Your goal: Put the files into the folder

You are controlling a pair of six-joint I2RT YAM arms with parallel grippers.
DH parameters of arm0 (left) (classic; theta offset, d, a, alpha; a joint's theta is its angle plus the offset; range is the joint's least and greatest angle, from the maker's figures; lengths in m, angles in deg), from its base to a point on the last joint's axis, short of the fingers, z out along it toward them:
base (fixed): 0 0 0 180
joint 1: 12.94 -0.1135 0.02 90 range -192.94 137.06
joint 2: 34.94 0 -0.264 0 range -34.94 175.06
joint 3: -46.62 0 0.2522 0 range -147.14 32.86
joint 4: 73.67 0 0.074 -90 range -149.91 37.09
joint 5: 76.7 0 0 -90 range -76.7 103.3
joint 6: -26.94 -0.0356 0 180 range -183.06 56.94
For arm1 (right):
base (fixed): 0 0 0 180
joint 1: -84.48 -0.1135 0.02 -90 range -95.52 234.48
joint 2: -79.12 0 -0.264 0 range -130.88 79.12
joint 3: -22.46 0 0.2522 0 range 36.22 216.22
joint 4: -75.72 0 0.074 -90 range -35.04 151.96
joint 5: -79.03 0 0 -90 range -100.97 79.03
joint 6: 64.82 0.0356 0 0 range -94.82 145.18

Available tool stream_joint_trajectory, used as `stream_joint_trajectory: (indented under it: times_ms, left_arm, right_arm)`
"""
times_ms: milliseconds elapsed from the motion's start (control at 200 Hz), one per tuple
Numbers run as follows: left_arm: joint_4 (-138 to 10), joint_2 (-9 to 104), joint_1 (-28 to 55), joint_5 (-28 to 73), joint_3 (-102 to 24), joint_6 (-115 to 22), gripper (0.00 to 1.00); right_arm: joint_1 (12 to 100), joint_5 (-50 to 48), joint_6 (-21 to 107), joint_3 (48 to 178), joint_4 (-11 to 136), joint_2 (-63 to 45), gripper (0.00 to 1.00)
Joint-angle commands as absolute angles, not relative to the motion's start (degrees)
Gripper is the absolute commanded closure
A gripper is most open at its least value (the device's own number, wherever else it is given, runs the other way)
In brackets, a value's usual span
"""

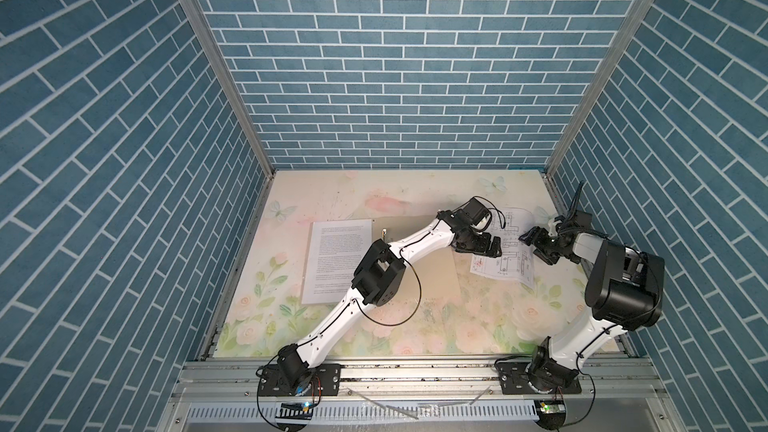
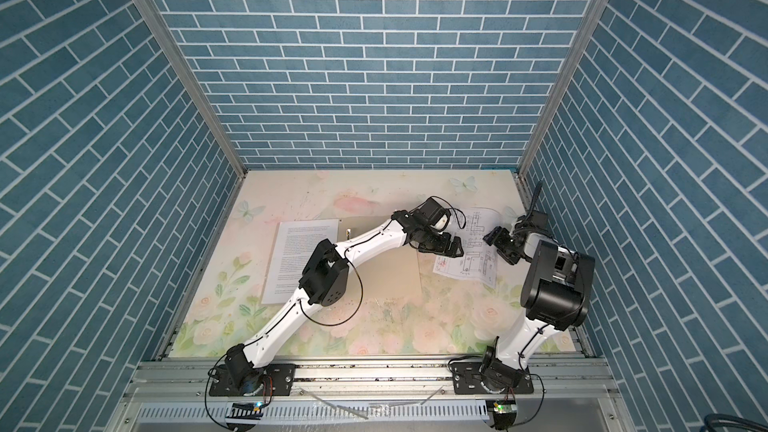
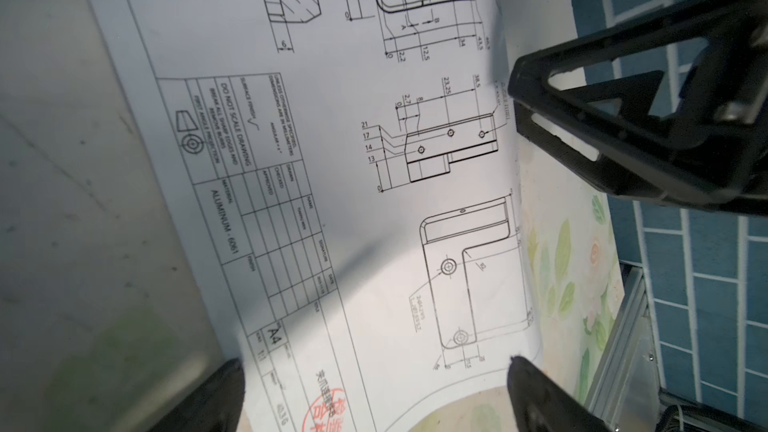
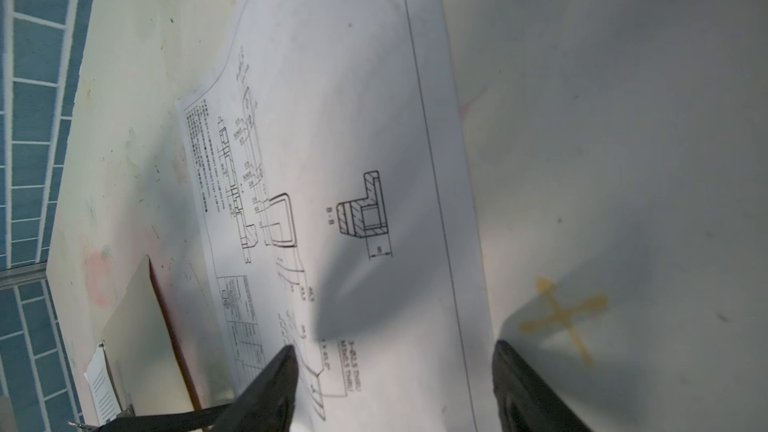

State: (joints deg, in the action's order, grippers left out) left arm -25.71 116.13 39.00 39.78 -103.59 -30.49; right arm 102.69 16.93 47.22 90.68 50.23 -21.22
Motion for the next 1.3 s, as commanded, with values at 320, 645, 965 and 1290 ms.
stream_joint_trajectory:
  times_ms: [320,645,965,1290]
  left_arm:
    - [-31.06,113.88,38.65,44.13,-94.0,-25.95,0.0]
    - [-34.33,112.41,37.86,44.53,-90.28,-25.01,0.0]
    - [-34.42,111.0,37.5,44.44,-89.69,-25.46,0.0]
    - [-36.36,103.02,37.42,42.13,-84.67,-24.81,0.0]
  right_arm:
    - [101.66,22.59,49.43,85.42,48.11,-21.64,0.27]
    - [101.66,23.46,49.36,83.06,47.32,-20.94,0.29]
    - [101.63,22.88,49.42,83.95,45.55,-21.2,0.41]
    - [101.64,22.69,49.41,83.44,45.38,-21.28,0.43]
